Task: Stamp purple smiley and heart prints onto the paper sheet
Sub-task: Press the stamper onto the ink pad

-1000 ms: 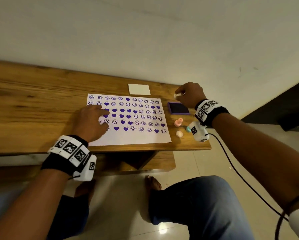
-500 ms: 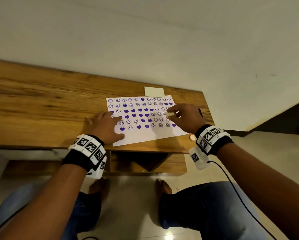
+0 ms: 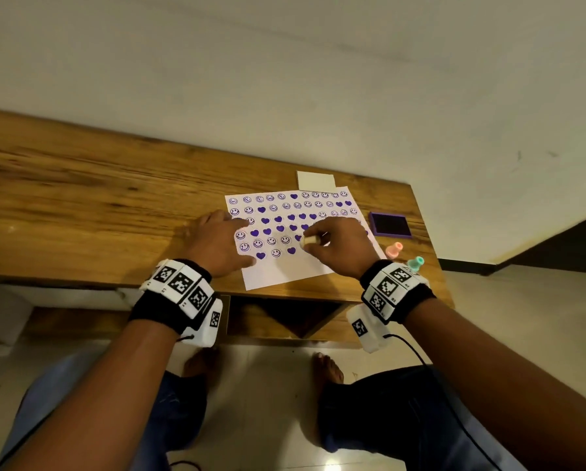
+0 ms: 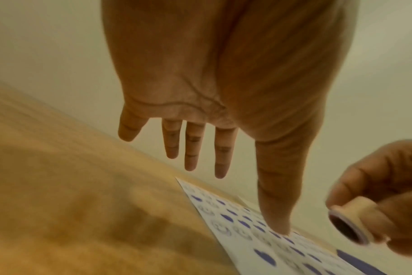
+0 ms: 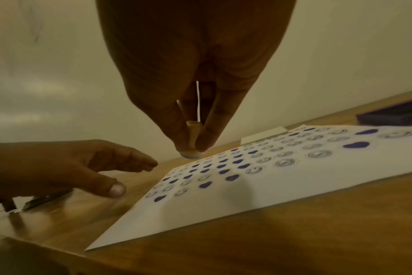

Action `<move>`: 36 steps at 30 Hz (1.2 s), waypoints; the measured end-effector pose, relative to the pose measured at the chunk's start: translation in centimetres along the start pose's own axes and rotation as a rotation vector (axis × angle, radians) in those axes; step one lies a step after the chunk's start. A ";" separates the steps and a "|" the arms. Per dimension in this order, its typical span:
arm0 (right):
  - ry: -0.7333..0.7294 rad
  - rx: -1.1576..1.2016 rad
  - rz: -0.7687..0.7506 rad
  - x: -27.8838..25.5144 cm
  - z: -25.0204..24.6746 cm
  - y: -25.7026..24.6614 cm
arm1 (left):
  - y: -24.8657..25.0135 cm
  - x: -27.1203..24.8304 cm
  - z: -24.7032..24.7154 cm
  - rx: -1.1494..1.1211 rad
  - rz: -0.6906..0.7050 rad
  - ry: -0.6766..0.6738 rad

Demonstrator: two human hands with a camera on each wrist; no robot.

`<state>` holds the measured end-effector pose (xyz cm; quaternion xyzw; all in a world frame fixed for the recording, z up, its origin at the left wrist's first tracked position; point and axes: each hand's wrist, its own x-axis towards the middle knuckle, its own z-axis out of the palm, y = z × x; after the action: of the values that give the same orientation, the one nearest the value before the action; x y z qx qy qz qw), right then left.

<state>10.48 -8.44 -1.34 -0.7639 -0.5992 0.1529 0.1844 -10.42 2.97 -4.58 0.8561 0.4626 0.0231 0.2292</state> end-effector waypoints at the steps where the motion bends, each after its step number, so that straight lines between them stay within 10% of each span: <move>1: -0.011 0.011 0.000 0.1 0.6 -0.6 | -0.6 0.3 -0.4 -0.026 -0.001 0.004; 10: -0.143 -0.080 -0.039 1.8 4.9 -6.2 | -1.3 -0.3 0.0 0.099 -0.015 -0.215; 36: -0.199 -0.312 0.036 4.5 7.4 -10.1 | -0.8 -0.6 -0.1 0.035 -0.022 -0.217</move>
<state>-0.50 -1.22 -3.30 -0.7751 -0.6171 0.1361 0.0005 -11.41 2.93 -4.74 0.8523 0.4448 -0.0803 0.2633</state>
